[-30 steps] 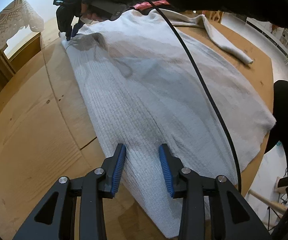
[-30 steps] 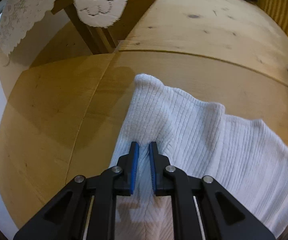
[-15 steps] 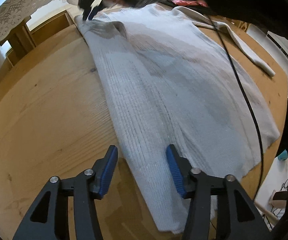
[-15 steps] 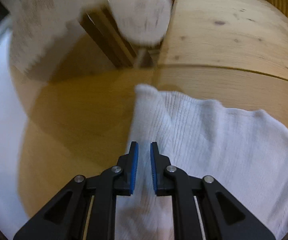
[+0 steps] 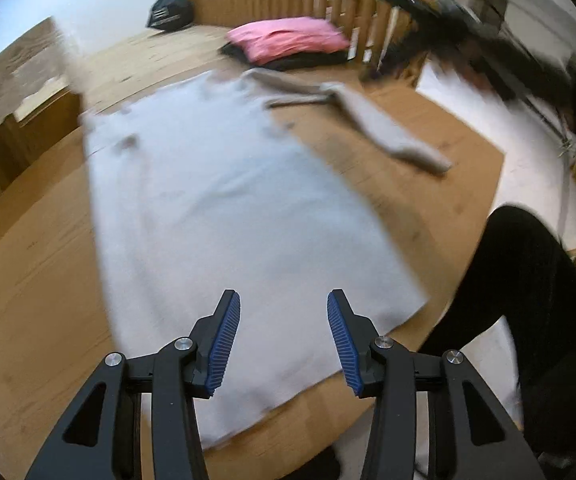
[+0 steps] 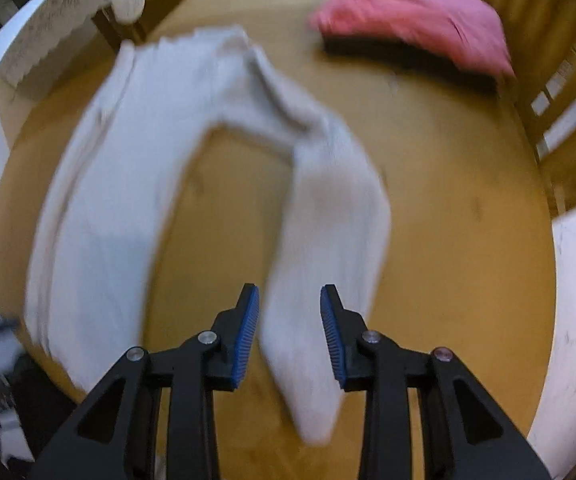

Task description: Fold clothes

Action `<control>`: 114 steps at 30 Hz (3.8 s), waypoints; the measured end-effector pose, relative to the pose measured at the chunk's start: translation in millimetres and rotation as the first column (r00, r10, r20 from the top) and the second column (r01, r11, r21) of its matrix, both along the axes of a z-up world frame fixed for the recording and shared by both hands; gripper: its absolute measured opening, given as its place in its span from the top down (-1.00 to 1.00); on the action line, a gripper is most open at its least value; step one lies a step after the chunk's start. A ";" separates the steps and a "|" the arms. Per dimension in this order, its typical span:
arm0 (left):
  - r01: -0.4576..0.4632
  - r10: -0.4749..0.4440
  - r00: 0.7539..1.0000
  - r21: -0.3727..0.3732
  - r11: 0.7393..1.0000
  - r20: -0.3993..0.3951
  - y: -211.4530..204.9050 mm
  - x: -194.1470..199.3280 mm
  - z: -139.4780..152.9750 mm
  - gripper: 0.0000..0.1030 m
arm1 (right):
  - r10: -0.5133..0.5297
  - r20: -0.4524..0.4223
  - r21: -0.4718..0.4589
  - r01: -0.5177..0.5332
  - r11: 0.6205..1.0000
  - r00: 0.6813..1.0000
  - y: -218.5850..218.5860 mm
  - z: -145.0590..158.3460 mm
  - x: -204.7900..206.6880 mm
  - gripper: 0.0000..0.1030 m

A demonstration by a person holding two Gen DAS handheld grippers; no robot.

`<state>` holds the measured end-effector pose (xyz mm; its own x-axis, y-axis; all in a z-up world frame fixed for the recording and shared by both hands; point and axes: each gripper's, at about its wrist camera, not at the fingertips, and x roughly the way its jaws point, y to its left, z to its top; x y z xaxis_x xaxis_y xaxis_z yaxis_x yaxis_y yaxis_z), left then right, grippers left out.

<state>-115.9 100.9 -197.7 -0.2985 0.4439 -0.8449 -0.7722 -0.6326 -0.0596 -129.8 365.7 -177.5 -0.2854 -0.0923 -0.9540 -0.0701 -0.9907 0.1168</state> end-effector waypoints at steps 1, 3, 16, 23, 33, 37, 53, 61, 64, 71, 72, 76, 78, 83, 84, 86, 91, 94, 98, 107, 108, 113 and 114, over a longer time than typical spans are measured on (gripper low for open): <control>0.010 -0.010 1.000 0.009 1.000 0.003 11.2 3.3 2.4 0.15 | 0.017 0.005 0.017 -0.017 1.000 1.000 -3.3 -8.1 23.3 0.38; 0.022 -0.022 1.000 0.025 0.999 0.013 26.0 11.3 6.5 0.15 | 0.058 0.006 0.059 -0.058 0.997 0.998 -12.4 -18.6 54.5 0.36; -0.035 0.035 0.999 -0.045 0.998 -0.002 36.3 39.6 18.9 0.15 | -0.040 -0.013 0.069 0.041 0.997 0.999 1.4 -37.5 123.5 0.78; -0.044 0.044 0.999 -0.008 0.999 0.025 45.6 40.3 16.8 0.15 | -0.190 0.007 -0.367 0.180 0.913 0.982 40.8 -7.0 180.2 0.82; -0.032 0.027 0.990 0.030 0.999 0.136 76.6 35.8 -14.5 0.15 | -0.172 0.192 -0.607 0.254 0.753 0.966 41.7 -0.5 231.0 0.55; -0.043 0.023 0.976 0.089 0.995 0.219 89.5 34.1 -26.4 0.15 | -0.158 0.213 -0.528 0.249 0.812 0.964 40.4 2.1 238.4 0.53; -0.041 0.042 0.990 -0.004 0.999 0.136 168.3 48.1 -75.8 -0.08 | -0.111 -0.025 -0.160 0.106 0.982 0.994 56.0 44.0 13.6 0.29; -0.047 0.031 0.985 0.095 0.994 0.168 166.0 40.7 -81.1 0.89 | -0.123 0.007 -0.062 0.123 0.990 0.992 35.7 -2.0 -128.0 0.29; -0.061 0.035 0.984 0.152 0.986 0.173 157.3 36.2 -69.1 0.89 | -0.114 0.034 -0.036 0.115 0.993 0.993 27.9 -21.3 -167.1 0.29; -0.049 0.012 0.986 0.221 0.974 0.167 146.9 28.9 -47.0 0.89 | -0.102 0.105 0.040 0.098 0.994 0.989 21.6 -43.4 -216.1 0.29; -0.050 0.014 0.986 0.219 0.974 0.164 146.6 26.0 -47.2 0.89 | -0.102 0.109 0.037 0.099 0.994 0.989 21.3 -45.0 -218.6 0.29; -0.064 0.029 0.987 0.220 0.973 0.157 143.0 14.5 -44.4 0.89 | -0.097 0.132 0.014 0.096 0.995 0.986 19.9 -49.4 -220.9 0.91; -0.066 0.033 0.988 0.226 0.972 0.149 137.2 15.0 -38.7 0.89 | -0.105 0.119 0.024 0.103 0.994 0.987 21.1 -45.0 -220.9 0.91; -0.055 0.029 0.993 0.244 0.968 0.111 121.3 23.4 -17.0 0.89 | -0.154 0.101 -0.016 0.157 0.988 0.983 29.1 -24.5 -221.6 0.91; -0.054 0.030 0.995 0.243 0.968 0.099 118.0 24.1 -13.9 0.89 | -0.160 0.094 -0.027 0.164 0.986 0.983 29.4 -18.3 -222.0 0.91; -0.054 0.036 0.996 0.247 0.967 0.080 110.3 25.5 -7.2 0.89 | -0.172 0.082 -0.059 0.177 0.982 0.982 27.0 -4.1 -224.2 0.91; -0.092 0.079 0.995 0.281 0.955 0.060 74.3 29.9 11.2 0.89 | -0.128 0.057 -0.092 0.133 0.987 0.990 -9.2 25.5 -239.3 0.91; -0.125 0.113 0.992 0.276 0.953 0.059 47.7 30.4 12.6 0.89 | -0.087 0.053 -0.083 0.091 0.992 0.995 -42.5 27.3 -255.8 0.91; -0.190 0.175 0.981 0.234 0.953 0.084 18.3 20.6 -6.9 0.89 | -0.084 0.081 -0.054 0.088 0.995 0.993 -68.8 0.5 -276.0 0.91; -0.282 0.243 0.950 0.201 0.938 0.198 -10.1 -12.0 -57.3 0.89 | -0.183 -0.002 -0.143 0.181 0.973 0.983 -35.5 -1.6 -271.3 0.55; -0.286 0.247 0.949 0.203 0.936 0.199 -12.4 -12.7 -57.7 0.89 | -0.193 -0.010 -0.104 0.191 0.976 0.981 -29.4 0.8 -267.3 0.55; -0.293 0.252 0.946 0.202 0.934 0.206 -18.3 -15.0 -61.6 0.89 | -0.102 0.093 -0.147 0.115 0.982 0.990 -39.7 -20.0 -242.6 0.55; -0.294 0.253 0.945 0.200 0.934 0.209 -18.6 -15.2 -62.7 0.89 | -0.086 0.120 -0.169 0.106 0.980 0.989 -47.5 -25.9 -234.2 0.55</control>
